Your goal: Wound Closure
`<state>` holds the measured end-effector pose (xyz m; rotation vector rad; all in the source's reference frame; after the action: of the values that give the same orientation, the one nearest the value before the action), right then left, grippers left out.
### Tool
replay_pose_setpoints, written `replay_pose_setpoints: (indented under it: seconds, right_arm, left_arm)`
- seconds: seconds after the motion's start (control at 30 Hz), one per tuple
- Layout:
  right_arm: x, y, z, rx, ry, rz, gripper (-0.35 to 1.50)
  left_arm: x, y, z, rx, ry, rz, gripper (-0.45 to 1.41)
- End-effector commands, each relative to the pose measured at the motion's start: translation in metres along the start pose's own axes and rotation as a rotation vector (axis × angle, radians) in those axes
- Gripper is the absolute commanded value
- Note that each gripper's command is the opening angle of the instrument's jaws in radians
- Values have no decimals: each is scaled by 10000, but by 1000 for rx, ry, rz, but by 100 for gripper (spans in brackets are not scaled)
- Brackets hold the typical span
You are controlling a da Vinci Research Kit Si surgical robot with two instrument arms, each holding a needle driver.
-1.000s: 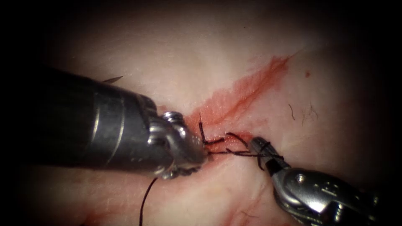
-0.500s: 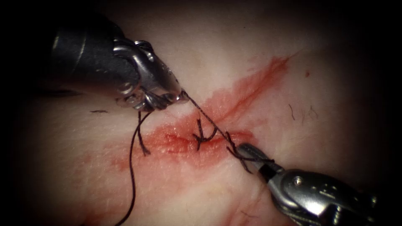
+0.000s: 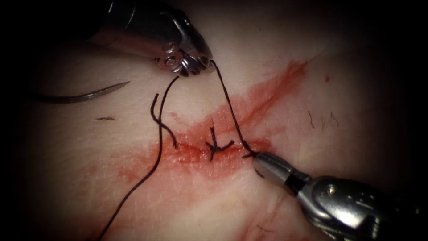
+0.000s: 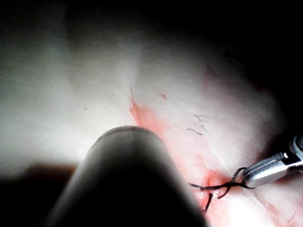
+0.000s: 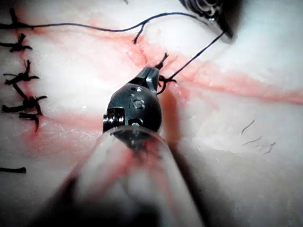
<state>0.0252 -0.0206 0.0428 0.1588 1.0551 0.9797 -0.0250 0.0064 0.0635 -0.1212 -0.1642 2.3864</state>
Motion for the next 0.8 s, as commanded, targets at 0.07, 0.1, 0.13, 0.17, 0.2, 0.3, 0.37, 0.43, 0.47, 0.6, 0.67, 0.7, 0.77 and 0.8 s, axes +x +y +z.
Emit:
replay_pose_setpoints:
  seconds: [0.07,0.1,0.13,0.17,0.2,0.3,0.37,0.43,0.47,0.6,0.67,0.7,0.77,0.8]
  right_arm:
    - [2,-9,3,9,-3,-2,-35]
    - [2,-10,2,8,-3,-3,-35]
    - [2,-14,1,20,-5,-4,-35]
    - [2,-14,1,20,-5,-4,-35]
    - [2,-15,1,22,-6,-4,-35]
    - [4,-22,-1,43,-13,-8,-35]
    - [5,-25,-2,62,-14,-13,-35]
    - [6,-32,-4,99,-21,-24,-35]
    - [6,-33,-4,109,-23,-27,-35]
    - [-1,-35,-2,121,-27,-42,-35]
    - [-5,-35,-1,121,-32,-50,-35]
    - [-7,-35,0,122,-37,-52,-35]
    - [-13,-35,1,120,-48,-58,-35]
    - [-16,-36,2,120,-53,-62,-35]
  left_arm:
    - [9,-6,0,22,24,-11,-45]
    - [10,-8,-2,32,39,-19,-45]
    - [13,-11,-8,48,75,-43,-45]
    - [13,-11,-8,48,75,-43,-45]
    - [15,-12,-9,48,83,-55,-45]
    - [24,-15,-9,71,96,-97,-45]
    - [27,-16,-7,86,89,-101,-45]
    - [35,-22,-2,117,85,-104,-45]
    - [37,-24,-1,124,86,-109,-45]
    - [51,-32,6,168,96,-131,-45]
    - [61,-36,12,199,97,-134,-45]
    - [65,-37,15,206,96,-138,-45]
    - [73,-39,22,212,96,-142,-45]
    - [76,-40,25,216,94,-137,-45]
